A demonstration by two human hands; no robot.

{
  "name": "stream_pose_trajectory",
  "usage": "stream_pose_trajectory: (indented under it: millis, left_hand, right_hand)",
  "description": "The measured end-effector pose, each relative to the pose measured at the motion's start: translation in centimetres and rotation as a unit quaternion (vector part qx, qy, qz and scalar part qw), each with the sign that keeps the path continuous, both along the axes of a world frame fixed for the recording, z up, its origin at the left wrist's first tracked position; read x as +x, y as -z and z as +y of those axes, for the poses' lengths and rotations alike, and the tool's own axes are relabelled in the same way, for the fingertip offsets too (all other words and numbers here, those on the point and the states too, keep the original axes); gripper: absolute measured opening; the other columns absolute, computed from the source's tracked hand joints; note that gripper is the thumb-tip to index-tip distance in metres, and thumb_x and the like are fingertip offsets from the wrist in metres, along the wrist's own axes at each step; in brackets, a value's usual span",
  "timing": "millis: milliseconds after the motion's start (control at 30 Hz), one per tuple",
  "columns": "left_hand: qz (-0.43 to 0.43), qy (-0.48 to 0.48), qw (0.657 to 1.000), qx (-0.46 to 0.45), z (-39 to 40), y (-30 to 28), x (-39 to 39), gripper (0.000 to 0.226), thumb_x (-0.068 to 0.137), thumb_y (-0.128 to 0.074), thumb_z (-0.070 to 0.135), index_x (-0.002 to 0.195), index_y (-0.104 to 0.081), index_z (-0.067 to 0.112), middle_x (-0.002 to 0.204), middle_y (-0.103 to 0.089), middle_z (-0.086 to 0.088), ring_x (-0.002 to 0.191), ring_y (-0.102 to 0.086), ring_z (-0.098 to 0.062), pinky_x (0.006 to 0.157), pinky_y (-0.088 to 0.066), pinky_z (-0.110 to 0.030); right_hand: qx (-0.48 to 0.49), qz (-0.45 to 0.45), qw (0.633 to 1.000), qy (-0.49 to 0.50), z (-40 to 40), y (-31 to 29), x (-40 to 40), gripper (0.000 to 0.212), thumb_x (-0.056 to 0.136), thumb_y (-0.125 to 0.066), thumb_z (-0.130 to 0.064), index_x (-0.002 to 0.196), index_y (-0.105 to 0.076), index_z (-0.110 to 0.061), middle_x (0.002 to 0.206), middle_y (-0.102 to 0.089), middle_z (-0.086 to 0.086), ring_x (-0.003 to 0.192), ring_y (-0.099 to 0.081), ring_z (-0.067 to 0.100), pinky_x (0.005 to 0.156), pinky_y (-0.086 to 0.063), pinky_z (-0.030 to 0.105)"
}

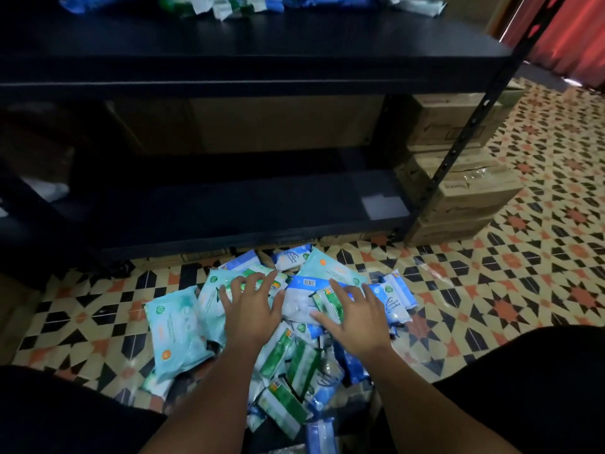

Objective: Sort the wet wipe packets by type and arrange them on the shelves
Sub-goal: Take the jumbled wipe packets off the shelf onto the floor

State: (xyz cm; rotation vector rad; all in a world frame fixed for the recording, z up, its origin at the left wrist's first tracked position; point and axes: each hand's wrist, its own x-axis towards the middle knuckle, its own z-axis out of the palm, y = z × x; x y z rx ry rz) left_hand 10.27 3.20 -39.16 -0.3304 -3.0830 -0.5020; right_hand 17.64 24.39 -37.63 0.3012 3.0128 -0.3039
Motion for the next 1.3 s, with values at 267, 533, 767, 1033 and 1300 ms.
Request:
stream_pose_trajectory:
  millis: [267,533,767,1033,1300]
  left_hand:
    - [0.229,0.077,0.967,0.079,3.9,-10.7,-7.5,0.018,0.095,-0.056,0.041,0.085,-0.057,0.026,0.075,-0.054,0.009,0.078,-0.051,-0.021,0.072,-0.041,-0.037]
    - [0.392,0.105,0.907,0.116,6.6,-26.0,-16.6,0.014,0.094,-0.059,0.036,0.089,-0.060,0.022,0.075,-0.055,0.008,0.074,-0.053,-0.020,0.071,-0.045,-0.039]
    - [0.389,0.112,0.911,0.074,9.4,-34.4,-24.8,0.025,0.095,-0.055,0.036,0.114,-0.059,0.021,0.103,-0.063,-0.001,0.096,-0.058,-0.028,0.081,-0.049,-0.046]
    - [0.343,0.046,0.938,-0.026,13.7,-35.9,-34.5,0.047,0.091,-0.058,0.035,0.135,-0.044,0.023,0.133,-0.048,-0.006,0.123,-0.042,-0.036,0.094,-0.042,-0.050]
    - [0.258,0.005,0.964,-0.068,17.6,-37.3,-43.5,0.079,0.091,-0.053,0.056,0.157,-0.018,0.030,0.165,-0.012,-0.012,0.150,-0.008,-0.044,0.119,-0.020,-0.057]
  right_hand:
    - [0.066,0.307,0.949,-0.020,1.9,-9.0,-9.1,0.030,0.092,-0.054,-0.044,0.084,-0.066,-0.018,0.082,-0.057,0.004,0.082,-0.052,0.029,0.068,-0.044,0.040]
    - [0.067,0.469,0.880,-0.019,4.8,-22.3,-18.0,0.017,0.093,-0.060,-0.030,0.086,-0.066,-0.016,0.085,-0.056,0.003,0.084,-0.051,0.027,0.069,-0.044,0.040]
    - [0.078,0.492,0.867,0.006,8.4,-30.4,-25.8,0.020,0.089,-0.065,-0.031,0.100,-0.067,-0.015,0.096,-0.061,0.009,0.093,-0.053,0.033,0.075,-0.046,0.043]
    - [0.117,0.392,0.911,0.051,12.0,-33.7,-35.1,0.057,0.092,-0.062,-0.042,0.140,-0.047,-0.016,0.129,-0.051,0.018,0.114,-0.044,0.039,0.094,-0.041,0.046]
    - [0.007,0.362,0.929,0.073,13.9,-34.6,-43.1,0.076,0.088,-0.064,-0.043,0.153,-0.025,-0.030,0.149,-0.029,0.014,0.136,-0.022,0.040,0.105,-0.039,0.058]
